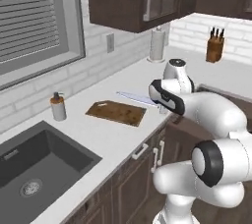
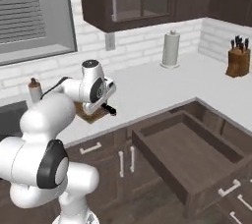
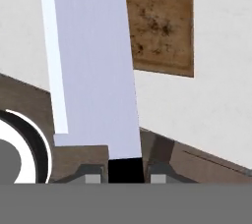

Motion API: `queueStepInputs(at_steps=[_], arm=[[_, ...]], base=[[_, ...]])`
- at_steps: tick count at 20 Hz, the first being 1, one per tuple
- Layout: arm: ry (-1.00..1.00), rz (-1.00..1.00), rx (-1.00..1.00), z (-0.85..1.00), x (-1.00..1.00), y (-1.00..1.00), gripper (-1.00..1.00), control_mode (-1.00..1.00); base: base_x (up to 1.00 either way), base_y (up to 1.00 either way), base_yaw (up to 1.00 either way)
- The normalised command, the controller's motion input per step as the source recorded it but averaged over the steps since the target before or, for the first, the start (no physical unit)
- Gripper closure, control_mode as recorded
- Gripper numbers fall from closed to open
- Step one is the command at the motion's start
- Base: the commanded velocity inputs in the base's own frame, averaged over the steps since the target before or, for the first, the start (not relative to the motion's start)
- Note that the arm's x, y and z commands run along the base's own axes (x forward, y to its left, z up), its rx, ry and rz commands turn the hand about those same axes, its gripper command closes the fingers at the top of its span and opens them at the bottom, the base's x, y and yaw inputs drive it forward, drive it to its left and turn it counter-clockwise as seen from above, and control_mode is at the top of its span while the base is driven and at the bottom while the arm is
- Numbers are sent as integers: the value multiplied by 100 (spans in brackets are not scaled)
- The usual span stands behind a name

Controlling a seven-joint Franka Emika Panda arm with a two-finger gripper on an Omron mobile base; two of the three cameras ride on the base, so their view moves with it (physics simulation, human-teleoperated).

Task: Pick up the knife from the drawer and place it on the cutting board. Then place the meat from the plate to the cutting board.

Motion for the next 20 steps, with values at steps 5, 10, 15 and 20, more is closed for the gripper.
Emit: queueStepInputs(at_steps=[5, 10, 15, 20], arm=[[0, 0, 0, 0, 0, 0, 100, 100], [0, 0, 0, 0, 0, 0, 100, 100], [0, 0, 0, 0, 7, 0, 100, -100], [10, -6, 0, -27, 60, 28, 100, -100]], base=[[17, -32, 73], [38, -51, 36], [41, -36, 2], [0, 0, 0]])
